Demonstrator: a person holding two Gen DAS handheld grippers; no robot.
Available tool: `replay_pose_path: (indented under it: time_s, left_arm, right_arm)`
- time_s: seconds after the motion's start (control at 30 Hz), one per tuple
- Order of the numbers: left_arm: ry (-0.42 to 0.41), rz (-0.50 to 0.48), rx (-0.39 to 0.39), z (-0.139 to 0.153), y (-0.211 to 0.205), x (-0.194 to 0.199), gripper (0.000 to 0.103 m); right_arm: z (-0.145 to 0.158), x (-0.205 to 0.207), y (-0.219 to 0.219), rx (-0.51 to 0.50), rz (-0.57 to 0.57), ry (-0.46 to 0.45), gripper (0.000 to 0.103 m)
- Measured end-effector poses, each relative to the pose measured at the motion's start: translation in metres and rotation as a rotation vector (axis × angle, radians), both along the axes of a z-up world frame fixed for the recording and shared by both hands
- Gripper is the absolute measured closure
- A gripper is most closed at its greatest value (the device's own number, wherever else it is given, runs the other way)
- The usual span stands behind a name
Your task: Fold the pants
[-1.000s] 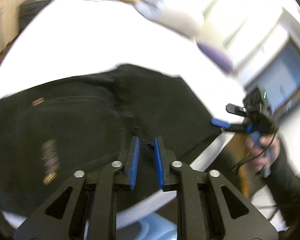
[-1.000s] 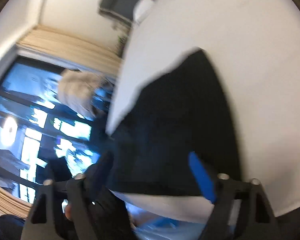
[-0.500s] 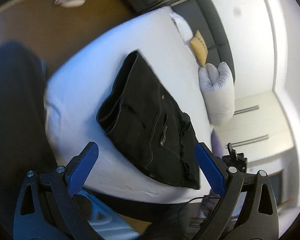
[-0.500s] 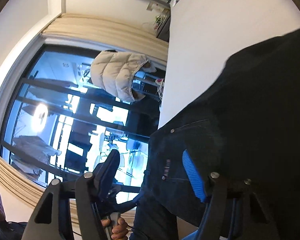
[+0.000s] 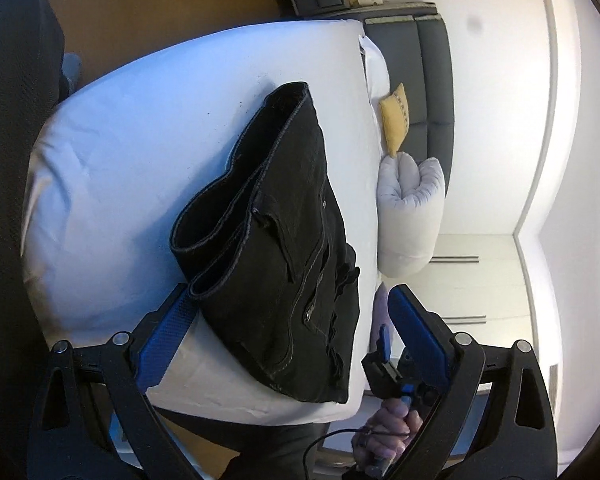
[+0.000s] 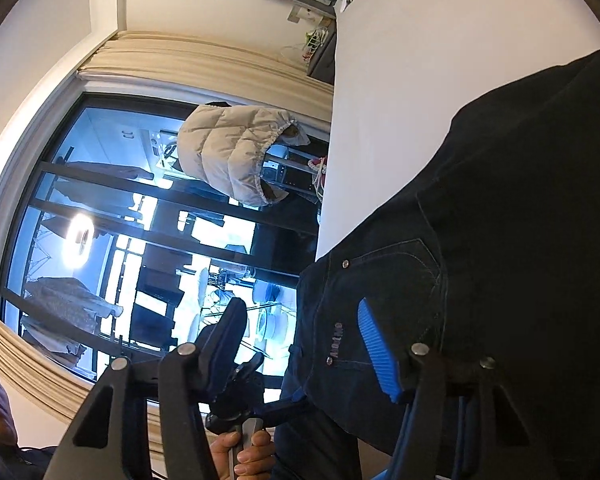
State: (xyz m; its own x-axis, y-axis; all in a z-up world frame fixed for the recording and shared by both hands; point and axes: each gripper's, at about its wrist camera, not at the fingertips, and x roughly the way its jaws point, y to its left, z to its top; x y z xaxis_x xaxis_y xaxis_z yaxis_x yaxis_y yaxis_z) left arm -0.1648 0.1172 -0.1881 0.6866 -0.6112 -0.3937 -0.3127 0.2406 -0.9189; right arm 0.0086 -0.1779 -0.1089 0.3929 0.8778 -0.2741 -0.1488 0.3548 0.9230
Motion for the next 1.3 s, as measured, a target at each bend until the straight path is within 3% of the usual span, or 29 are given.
replay_pose_path:
  time_s: [0.07, 0.13, 0.2, 0.27, 0.37, 0.47, 0.57, 0.63, 0.67, 0.7, 0.73, 1.03, 1.17, 1.2, 1.23, 1.27, 1.3]
  left_arm:
    - [0.011, 0.022, -0.027, -0.003, 0.003, 0.000, 0.009]
    - [0.021, 0.024, -0.026, -0.005, 0.005, 0.002, 0.020]
    - [0.028, 0.019, -0.020, -0.001, 0.003, 0.006, 0.050]
    - [0.034, 0.004, -0.014, 0.001, -0.001, 0.012, 0.068]
    - [0.001, -0.016, 0.037, 0.013, -0.004, 0.019, 0.079]
    - [-0.031, -0.041, 0.106, 0.030, -0.009, 0.024, 0.084]
    - [-0.055, -0.058, 0.156, 0.044, -0.014, 0.030, 0.085]
    - [-0.076, -0.079, 0.207, 0.056, -0.020, 0.035, 0.087]
    - [-0.085, -0.091, 0.231, 0.062, -0.023, 0.038, 0.087]
    - [-0.092, -0.100, 0.245, 0.068, -0.028, 0.041, 0.087]
    - [-0.100, -0.111, 0.263, 0.074, -0.032, 0.041, 0.087]
    - [-0.212, -0.245, 0.451, 0.130, -0.093, 0.071, 0.089]
    - [-0.292, -0.370, 0.549, 0.157, -0.150, 0.088, 0.089]
    - [-0.305, -0.403, 0.564, 0.160, -0.166, 0.093, 0.089]
    - [-0.321, -0.446, 0.581, 0.163, -0.184, 0.098, 0.089]
    - [-0.331, -0.476, 0.595, 0.165, -0.200, 0.101, 0.089]
    - [-0.344, -0.517, 0.614, 0.166, -0.219, 0.106, 0.089]
  right_arm:
    - [0.001, 0.001, 0.001, -0.001, 0.001, 0.001, 0.041]
    - [0.002, 0.001, 0.000, -0.010, 0.004, 0.002, 0.042]
    - [0.004, 0.006, -0.001, -0.034, 0.005, 0.010, 0.042]
    - [0.007, 0.014, -0.005, -0.066, 0.012, 0.025, 0.042]
    - [0.009, 0.027, -0.004, -0.144, 0.052, 0.063, 0.042]
    - [0.004, 0.046, 0.003, -0.251, 0.113, 0.103, 0.044]
    - [-0.013, 0.065, 0.010, -0.319, 0.154, 0.170, 0.058]
    - [-0.027, 0.072, 0.015, -0.381, 0.165, 0.215, 0.076]
    - [-0.039, 0.076, 0.019, -0.429, 0.184, 0.255, 0.079]
    - [-0.047, 0.077, 0.021, -0.450, 0.188, 0.274, 0.095]
    - [-0.054, 0.077, 0.020, -0.446, 0.183, 0.288, 0.103]
    - [-0.070, 0.068, 0.013, -0.353, 0.138, 0.277, 0.103]
    - [-0.061, 0.062, 0.002, -0.329, 0.141, 0.195, 0.103]
    - [-0.055, 0.055, -0.013, -0.324, 0.117, 0.174, 0.090]
    - [-0.041, 0.051, -0.031, -0.269, 0.068, 0.138, 0.066]
    - [-0.032, 0.048, -0.048, -0.203, 0.028, 0.114, 0.055]
    - [-0.021, 0.045, -0.069, -0.131, -0.014, 0.094, 0.036]
